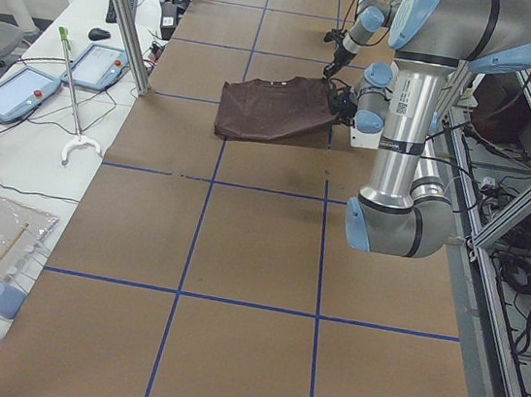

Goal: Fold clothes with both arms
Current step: 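Lift the near edge with both grippers and fold it away from the robot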

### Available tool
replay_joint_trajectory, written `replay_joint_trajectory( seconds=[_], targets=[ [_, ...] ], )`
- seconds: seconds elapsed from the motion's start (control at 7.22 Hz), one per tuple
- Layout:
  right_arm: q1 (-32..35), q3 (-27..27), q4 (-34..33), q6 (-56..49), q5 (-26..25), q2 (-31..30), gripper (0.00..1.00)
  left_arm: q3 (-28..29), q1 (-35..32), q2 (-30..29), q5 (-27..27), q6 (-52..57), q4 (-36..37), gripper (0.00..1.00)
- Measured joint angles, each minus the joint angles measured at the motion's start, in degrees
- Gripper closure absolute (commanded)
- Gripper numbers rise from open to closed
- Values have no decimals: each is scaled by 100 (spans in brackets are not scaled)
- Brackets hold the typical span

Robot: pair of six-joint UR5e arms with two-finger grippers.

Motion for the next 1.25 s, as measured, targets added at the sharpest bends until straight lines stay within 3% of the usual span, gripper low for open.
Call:
replay_joint_trajectory(
  seconds=[0.28,0.42,0.55,0.83,1.25],
  targets=[
    [-186,1321,-1283,12,125,97,100,-1228,-48,-289,-374,19,1490,100],
    [-209,1474,-1536,1,161,172,100,-1489,-127,-555,-511,110,2037,100],
    [-118,1336,-1596,-41,180,269,100,-1457,-294,-765,-577,364,2283,100],
    [505,534,-1231,-339,254,615,100,-818,-1047,-1124,-641,1168,2353,100],
    [1517,-1185,286,-849,575,894,100,672,-1860,-1325,-659,1863,1453,100]
  ],
)
